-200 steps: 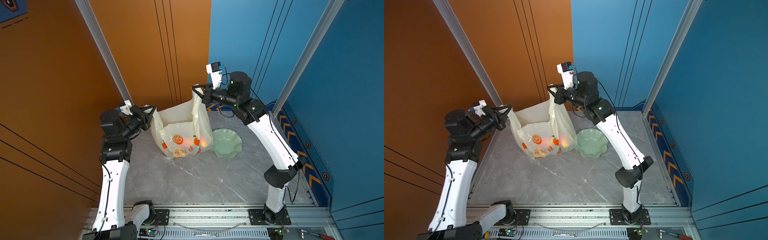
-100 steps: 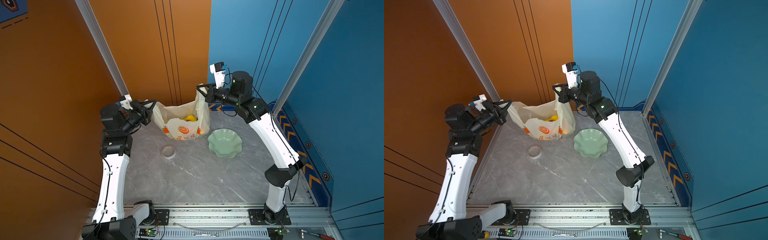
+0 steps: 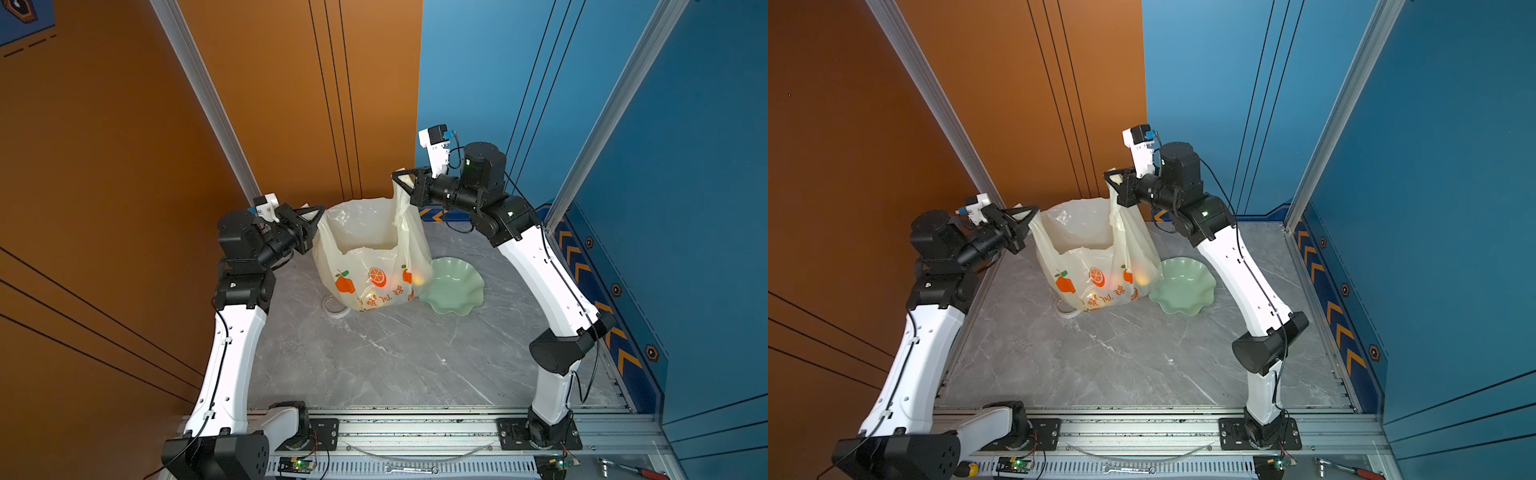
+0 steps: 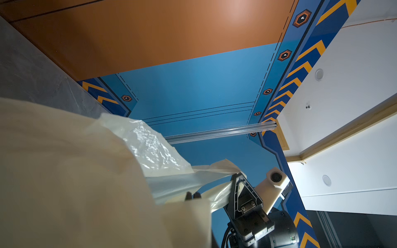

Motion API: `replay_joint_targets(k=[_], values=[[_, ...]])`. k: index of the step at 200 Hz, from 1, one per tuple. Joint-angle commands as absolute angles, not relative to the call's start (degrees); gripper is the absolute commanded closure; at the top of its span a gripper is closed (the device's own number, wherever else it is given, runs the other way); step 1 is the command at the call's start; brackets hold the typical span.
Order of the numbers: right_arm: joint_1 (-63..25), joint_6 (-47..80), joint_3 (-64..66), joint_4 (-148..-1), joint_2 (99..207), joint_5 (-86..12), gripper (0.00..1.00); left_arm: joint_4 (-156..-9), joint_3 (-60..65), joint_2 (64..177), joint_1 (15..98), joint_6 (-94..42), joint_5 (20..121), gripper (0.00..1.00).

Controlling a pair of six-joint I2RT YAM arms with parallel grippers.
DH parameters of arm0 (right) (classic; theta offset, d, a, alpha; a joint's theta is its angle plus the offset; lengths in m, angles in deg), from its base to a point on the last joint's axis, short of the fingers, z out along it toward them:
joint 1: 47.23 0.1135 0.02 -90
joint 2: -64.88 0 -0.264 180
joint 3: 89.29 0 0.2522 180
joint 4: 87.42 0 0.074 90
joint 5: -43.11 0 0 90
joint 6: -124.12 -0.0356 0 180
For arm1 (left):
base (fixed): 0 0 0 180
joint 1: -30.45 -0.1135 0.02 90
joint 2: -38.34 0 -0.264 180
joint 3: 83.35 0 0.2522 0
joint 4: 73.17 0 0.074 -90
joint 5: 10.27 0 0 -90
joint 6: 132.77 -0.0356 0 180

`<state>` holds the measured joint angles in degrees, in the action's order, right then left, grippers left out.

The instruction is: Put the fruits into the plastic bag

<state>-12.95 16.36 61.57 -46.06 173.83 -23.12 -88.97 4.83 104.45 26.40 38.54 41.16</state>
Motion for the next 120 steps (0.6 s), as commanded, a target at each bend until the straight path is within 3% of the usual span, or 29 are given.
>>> replay_joint_targets(k=[1, 120], values=[[-13.43, 17.68, 61.75, -49.3, 173.9, -21.84, 1.0, -85.79, 5.87, 105.18, 26.63, 37.58, 42.15, 1.0], [-15.6, 12.14, 61.77, -59.96, 183.29, -19.27, 1.0, -81.09, -1.29, 111.26, 26.93, 35.79, 43.27, 1.0]])
